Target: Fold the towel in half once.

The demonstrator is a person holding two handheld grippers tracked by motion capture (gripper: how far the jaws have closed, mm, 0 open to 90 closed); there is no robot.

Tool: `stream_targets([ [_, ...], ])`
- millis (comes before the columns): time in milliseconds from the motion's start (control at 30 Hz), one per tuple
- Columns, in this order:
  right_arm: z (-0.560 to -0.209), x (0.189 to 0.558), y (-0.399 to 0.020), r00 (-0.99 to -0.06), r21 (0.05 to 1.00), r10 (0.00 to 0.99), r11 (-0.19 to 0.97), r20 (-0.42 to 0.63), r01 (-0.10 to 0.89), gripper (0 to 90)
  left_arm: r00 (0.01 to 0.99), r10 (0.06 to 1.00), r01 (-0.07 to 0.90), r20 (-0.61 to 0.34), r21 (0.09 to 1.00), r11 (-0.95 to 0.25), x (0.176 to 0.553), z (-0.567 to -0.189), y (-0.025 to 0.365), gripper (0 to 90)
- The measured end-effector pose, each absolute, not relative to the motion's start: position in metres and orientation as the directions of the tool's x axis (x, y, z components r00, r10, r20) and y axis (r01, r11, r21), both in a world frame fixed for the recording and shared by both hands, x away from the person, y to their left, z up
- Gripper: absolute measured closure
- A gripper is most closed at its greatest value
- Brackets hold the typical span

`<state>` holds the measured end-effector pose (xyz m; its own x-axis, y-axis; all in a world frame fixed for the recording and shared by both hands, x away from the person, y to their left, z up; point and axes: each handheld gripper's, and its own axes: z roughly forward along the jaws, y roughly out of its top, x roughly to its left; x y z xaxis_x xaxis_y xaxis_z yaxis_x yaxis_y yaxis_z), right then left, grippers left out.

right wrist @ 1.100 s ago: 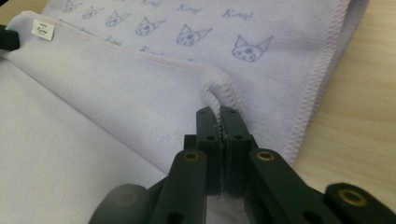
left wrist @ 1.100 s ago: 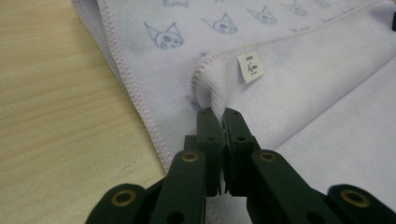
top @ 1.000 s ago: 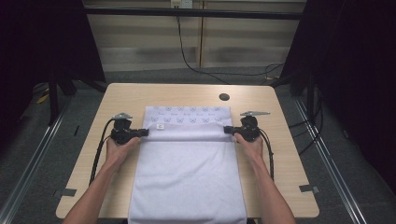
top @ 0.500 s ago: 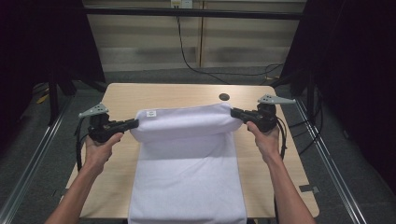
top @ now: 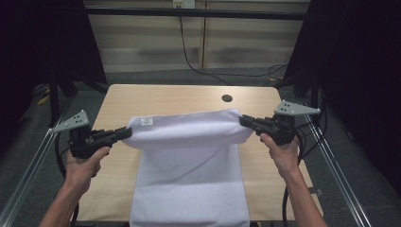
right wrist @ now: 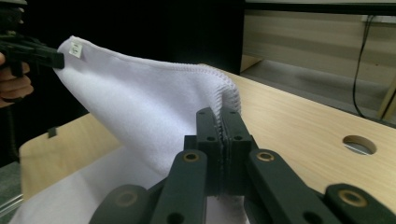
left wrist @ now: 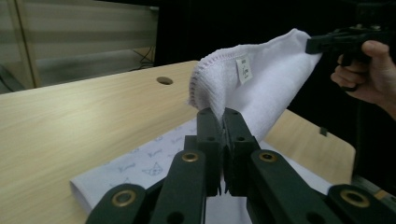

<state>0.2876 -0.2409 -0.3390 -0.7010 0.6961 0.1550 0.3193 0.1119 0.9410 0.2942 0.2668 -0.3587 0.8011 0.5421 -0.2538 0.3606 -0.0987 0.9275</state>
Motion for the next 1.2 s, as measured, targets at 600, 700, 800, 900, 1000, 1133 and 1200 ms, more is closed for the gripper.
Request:
stream_targets([
  [600,-0.436,0.214,-0.244,-0.699,0.856,0.663,0.170,0.267,0.488,86.9,0.798,0.516,0.483,-0.311,0.843,-0.238,0.245,-0.451,0.263,86.6],
  [700,-0.444,0.202,-0.246,-0.701,0.846,0.658,0.180,0.276,0.502,84.4,0.807,0.505,0.491,-0.307,0.824,-0.283,0.237,-0.461,0.262,86.2],
  [800,-0.456,0.192,-0.248,-0.695,0.829,0.650,0.176,0.307,0.531,84.0,0.811,0.508,0.499,-0.290,0.797,-0.341,0.229,-0.472,0.258,85.9],
  [900,-0.466,0.182,-0.247,-0.693,0.803,0.654,0.216,0.303,0.555,83.5,0.821,0.488,0.504,-0.297,0.778,-0.374,0.218,-0.478,0.255,85.6],
  [1000,-0.473,0.173,-0.248,-0.700,0.788,0.641,0.235,0.315,0.569,80.4,0.823,0.481,0.505,-0.302,0.777,-0.376,0.213,-0.480,0.256,82.4],
  [1133,-0.474,0.158,-0.252,-0.698,0.778,0.637,0.238,0.327,0.582,76.5,0.818,0.474,0.516,-0.326,0.780,-0.354,0.210,-0.478,0.258,79.7],
  [1200,-0.472,0.148,-0.254,-0.699,0.781,0.635,0.234,0.328,0.579,75.1,0.816,0.473,0.518,-0.333,0.785,-0.341,0.207,-0.477,0.261,78.2],
])
